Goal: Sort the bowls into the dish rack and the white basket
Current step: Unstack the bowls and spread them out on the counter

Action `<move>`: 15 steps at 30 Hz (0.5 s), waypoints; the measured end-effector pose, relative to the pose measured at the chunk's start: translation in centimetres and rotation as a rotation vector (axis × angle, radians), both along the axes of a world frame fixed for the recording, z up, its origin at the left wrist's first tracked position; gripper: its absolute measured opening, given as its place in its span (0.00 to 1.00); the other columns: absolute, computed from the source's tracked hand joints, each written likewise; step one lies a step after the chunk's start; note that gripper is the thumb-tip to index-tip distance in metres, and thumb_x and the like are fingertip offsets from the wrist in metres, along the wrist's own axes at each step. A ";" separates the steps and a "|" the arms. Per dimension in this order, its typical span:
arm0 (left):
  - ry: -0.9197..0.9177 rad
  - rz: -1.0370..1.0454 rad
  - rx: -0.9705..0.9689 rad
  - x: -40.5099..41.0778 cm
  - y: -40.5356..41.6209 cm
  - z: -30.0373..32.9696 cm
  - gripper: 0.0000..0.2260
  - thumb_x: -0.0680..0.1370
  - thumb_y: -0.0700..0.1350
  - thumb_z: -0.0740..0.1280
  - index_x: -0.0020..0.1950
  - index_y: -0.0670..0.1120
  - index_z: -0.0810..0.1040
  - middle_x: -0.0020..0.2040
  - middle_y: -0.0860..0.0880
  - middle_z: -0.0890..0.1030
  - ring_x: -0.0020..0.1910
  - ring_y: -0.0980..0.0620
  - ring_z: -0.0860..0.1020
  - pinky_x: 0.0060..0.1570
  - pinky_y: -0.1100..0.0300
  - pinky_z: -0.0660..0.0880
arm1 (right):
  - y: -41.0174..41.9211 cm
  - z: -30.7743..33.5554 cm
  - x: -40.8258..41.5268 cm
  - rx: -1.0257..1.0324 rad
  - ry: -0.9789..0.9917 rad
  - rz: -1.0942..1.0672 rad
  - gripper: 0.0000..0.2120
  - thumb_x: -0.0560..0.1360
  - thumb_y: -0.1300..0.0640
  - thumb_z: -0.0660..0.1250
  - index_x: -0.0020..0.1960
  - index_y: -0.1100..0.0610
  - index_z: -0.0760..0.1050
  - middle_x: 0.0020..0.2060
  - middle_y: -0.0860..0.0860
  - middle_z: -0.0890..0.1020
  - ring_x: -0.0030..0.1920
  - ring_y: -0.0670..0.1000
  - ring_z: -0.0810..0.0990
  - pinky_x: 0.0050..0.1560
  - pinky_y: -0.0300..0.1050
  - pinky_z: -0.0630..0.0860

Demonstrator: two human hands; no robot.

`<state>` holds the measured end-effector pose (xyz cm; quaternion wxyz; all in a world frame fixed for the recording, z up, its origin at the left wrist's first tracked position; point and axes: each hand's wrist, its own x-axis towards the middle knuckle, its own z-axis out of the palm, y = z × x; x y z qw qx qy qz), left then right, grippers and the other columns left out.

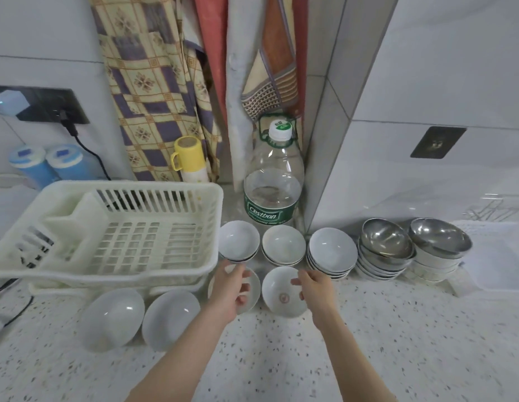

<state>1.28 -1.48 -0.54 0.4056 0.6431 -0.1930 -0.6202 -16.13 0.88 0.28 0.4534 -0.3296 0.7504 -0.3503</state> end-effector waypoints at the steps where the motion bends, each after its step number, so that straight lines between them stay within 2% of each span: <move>1: 0.008 0.030 0.015 -0.5 -0.9 -0.3 0.07 0.79 0.46 0.66 0.56 0.49 0.74 0.45 0.46 0.81 0.29 0.52 0.71 0.21 0.65 0.59 | -0.7 -0.2 -0.3 0.011 0.029 0.019 0.10 0.78 0.59 0.60 0.45 0.59 0.79 0.40 0.51 0.85 0.30 0.49 0.72 0.34 0.42 0.67; 4: 0.049 0.090 0.082 -1.2 -2.9 -1.5 0.09 0.80 0.46 0.65 0.57 0.43 0.75 0.43 0.46 0.82 0.27 0.52 0.73 0.18 0.67 0.61 | -2.4 -0.8 -0.8 0.066 0.156 0.099 0.13 0.78 0.57 0.59 0.42 0.64 0.78 0.40 0.55 0.84 0.37 0.54 0.76 0.39 0.44 0.68; 6: 0.065 0.103 0.126 -1.5 -3.8 -2.3 0.10 0.80 0.46 0.65 0.57 0.41 0.75 0.41 0.45 0.82 0.21 0.54 0.75 0.17 0.69 0.62 | -3.2 -1.2 -0.9 0.121 0.283 0.187 0.14 0.80 0.53 0.58 0.41 0.60 0.75 0.41 0.54 0.81 0.41 0.56 0.76 0.42 0.44 0.69; 8: 0.088 0.128 0.154 -1.6 -4.5 -2.9 0.12 0.82 0.46 0.64 0.59 0.38 0.75 0.40 0.43 0.82 0.18 0.55 0.75 0.15 0.70 0.63 | -3.9 -1.6 -0.8 0.160 0.340 0.239 0.15 0.81 0.50 0.56 0.48 0.58 0.76 0.46 0.55 0.80 0.47 0.58 0.78 0.45 0.44 0.70; 10: 0.099 0.157 0.172 -1.6 -5.3 -3.3 0.12 0.82 0.45 0.62 0.60 0.38 0.73 0.40 0.40 0.82 0.16 0.56 0.74 0.14 0.71 0.64 | -4.5 -1.9 -0.6 0.184 0.339 0.252 0.18 0.81 0.49 0.55 0.56 0.61 0.76 0.51 0.57 0.81 0.53 0.58 0.79 0.46 0.43 0.69; 15: 0.080 0.232 0.168 -1.9 -6.6 -3.7 0.14 0.83 0.42 0.59 0.66 0.36 0.71 0.41 0.39 0.81 0.15 0.57 0.73 0.14 0.72 0.61 | -6.6 -2.4 -0.2 0.260 0.296 0.260 0.21 0.82 0.50 0.54 0.60 0.64 0.76 0.55 0.59 0.82 0.57 0.60 0.79 0.57 0.49 0.76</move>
